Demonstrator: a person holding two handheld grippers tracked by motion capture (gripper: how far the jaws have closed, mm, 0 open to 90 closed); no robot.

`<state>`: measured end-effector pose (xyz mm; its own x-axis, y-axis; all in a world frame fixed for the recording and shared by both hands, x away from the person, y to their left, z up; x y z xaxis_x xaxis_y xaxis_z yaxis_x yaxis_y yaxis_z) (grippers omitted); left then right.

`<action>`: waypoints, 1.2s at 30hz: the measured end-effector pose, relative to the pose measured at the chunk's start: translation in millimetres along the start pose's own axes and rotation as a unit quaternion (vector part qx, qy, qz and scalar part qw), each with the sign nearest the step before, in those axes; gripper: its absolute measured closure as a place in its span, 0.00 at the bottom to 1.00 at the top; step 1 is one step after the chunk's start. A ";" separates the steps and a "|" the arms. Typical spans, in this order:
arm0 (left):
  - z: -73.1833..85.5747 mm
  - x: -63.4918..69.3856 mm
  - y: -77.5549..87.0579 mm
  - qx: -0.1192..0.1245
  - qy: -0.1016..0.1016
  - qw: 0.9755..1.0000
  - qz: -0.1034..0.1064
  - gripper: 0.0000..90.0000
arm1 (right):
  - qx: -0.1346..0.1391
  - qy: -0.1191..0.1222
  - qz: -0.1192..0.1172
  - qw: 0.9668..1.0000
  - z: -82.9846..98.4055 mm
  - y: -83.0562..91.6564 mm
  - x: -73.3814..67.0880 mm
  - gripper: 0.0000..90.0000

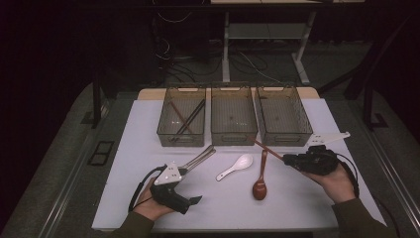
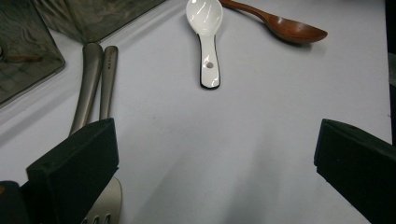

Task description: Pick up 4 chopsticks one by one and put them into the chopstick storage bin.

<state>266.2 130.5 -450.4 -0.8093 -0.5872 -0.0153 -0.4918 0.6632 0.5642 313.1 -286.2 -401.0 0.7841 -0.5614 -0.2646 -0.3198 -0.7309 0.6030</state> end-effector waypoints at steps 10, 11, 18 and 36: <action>0.2 0.0 -0.6 0.001 0.001 1.000 0.001 0.00 | 0.005 0.016 -0.009 1.000 -19.6 -15.9 -3.4 0.93; 0.2 0.0 -0.6 0.001 0.001 1.000 0.001 0.00 | 0.005 0.016 -0.011 1.000 -21.0 -16.9 -3.6 0.93; 0.3 -0.2 -0.6 0.001 0.001 1.000 0.001 0.00 | 0.009 0.020 -0.018 1.000 -34.7 -27.5 -5.6 0.93; 0.6 -1.3 -0.3 0.002 0.005 1.000 0.001 0.00 | 0.020 0.048 -0.028 0.998 -78.2 -58.4 -11.1 0.93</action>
Point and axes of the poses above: each handheld gripper's, and its own axes: y roughly backward along the jaws, z roughly out of its underside, x roughly to its right, the point moved 2 cm from there along -y, roughly forward along the jaws, and after that the axes turned 8 degrees about -z, right-handed, at the moved point
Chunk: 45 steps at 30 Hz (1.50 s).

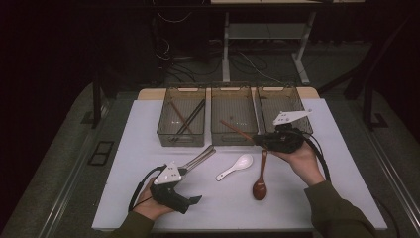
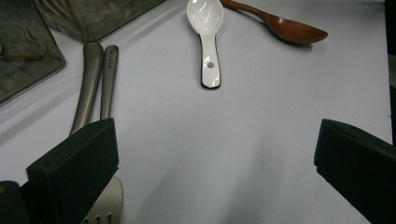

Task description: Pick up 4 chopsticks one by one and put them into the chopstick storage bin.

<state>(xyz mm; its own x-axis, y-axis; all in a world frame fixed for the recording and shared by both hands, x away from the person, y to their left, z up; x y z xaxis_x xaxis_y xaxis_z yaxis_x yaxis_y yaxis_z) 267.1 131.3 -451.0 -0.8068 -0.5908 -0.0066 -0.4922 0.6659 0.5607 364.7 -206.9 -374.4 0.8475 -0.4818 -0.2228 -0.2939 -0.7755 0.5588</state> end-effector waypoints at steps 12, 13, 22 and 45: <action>-0.4 1.5 0.3 0.007 0.007 1.000 0.001 0.00 | -0.006 0.002 0.012 1.000 -43.9 -38.4 2.6 0.93; -0.5 1.4 0.4 0.007 0.006 1.000 0.001 0.00 | -0.009 0.001 0.014 1.000 -47.6 -43.1 2.5 0.93; -0.7 1.5 0.6 0.008 0.006 1.000 0.001 0.00 | -0.034 -0.002 0.018 0.999 -81.8 -86.9 3.0 0.93; -1.9 2.4 1.8 0.008 -0.007 1.000 0.009 0.00 | -0.088 -0.031 0.047 0.995 -138.2 -196.0 10.6 0.93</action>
Point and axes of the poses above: each handheld gripper's, and its own axes: y roughly backward along the jaws, z roughly out of its underside, x roughly to its right, the point moved 2 cm from there along -y, roughly forward along the jaws, and after that the axes turned 8 degrees about -z, right-handed, at the moved point
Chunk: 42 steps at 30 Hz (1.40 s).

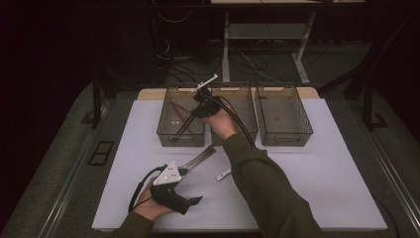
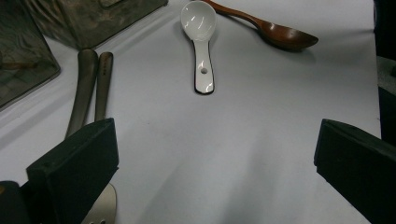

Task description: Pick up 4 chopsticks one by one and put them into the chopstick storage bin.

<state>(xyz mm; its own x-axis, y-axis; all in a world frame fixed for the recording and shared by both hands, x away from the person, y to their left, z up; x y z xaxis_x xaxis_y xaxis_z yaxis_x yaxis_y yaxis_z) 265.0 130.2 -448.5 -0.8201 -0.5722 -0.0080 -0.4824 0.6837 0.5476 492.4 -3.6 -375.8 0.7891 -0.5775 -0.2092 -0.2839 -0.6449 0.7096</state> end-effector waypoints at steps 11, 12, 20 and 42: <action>-1.0 1.1 -0.5 0.003 -0.005 1.000 0.005 0.00 | -0.012 -0.011 0.025 1.000 -16.9 -24.4 0.3 0.85; -1.1 1.1 -0.6 0.005 -0.002 1.000 0.005 0.00 | -0.007 -0.012 0.026 1.000 -17.8 -24.0 -0.6 0.83; -1.4 1.6 -1.0 0.004 -0.004 1.000 0.004 0.00 | 0.003 -0.009 0.024 1.000 -19.9 -16.4 -0.5 0.65; -0.3 1.8 -2.0 -0.001 0.000 1.000 0.001 0.00 | 0.037 0.014 -0.011 0.999 4.5 29.0 -2.0 0.37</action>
Point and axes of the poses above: each handheld gripper's, and its own axes: y roughly backward along the jaws, z roughly out of its underside, x roughly to its right, the point moved 2 cm from there along -y, roughly forward along the jaws, and after that the axes turned 8 degrees about -z, right-handed, at the moved point
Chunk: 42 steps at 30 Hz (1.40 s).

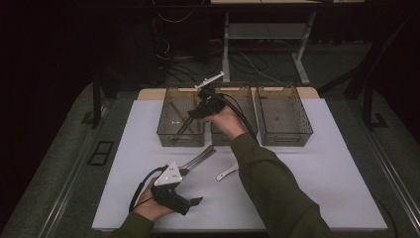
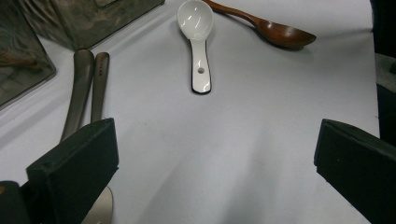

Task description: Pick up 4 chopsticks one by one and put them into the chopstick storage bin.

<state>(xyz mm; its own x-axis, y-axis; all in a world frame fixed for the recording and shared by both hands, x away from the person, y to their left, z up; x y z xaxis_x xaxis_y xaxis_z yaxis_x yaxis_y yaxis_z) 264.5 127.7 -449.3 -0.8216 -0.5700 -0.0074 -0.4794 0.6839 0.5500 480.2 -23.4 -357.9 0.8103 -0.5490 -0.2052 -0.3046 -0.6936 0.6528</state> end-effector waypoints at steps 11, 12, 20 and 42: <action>1.0 -1.3 -0.4 -0.003 0.002 1.000 -0.004 0.00 | 0.027 0.010 -0.020 0.999 32.6 47.5 5.0 0.36; 1.3 -1.1 -0.5 -0.003 0.006 1.000 -0.005 0.00 | 0.027 0.013 -0.023 0.999 35.7 51.1 5.1 0.36; 2.2 -3.5 -0.6 -0.002 0.014 1.000 -0.005 0.00 | 0.039 0.026 -0.037 0.998 62.7 75.2 5.4 0.35; 3.4 -5.2 -1.0 -0.007 0.017 1.000 -0.007 0.00 | 0.086 0.016 -0.036 0.996 159.7 140.0 9.0 0.34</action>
<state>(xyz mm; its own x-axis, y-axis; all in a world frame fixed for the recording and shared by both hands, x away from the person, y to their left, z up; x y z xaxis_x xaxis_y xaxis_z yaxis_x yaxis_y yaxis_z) 268.3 131.6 -452.6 -0.8035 -0.5952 0.0127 -0.4868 0.6691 0.5615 364.8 -200.0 -384.8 0.8479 -0.4818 -0.2213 -0.3245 -0.8017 0.5020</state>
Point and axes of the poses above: each handheld gripper's, and its own axes: y roughly backward along the jaws, z roughly out of its underside, x roughly to its right, the point moved 2 cm from there along -y, roughly forward along the jaws, and after that the axes turned 8 degrees about -z, right-handed, at the moved point
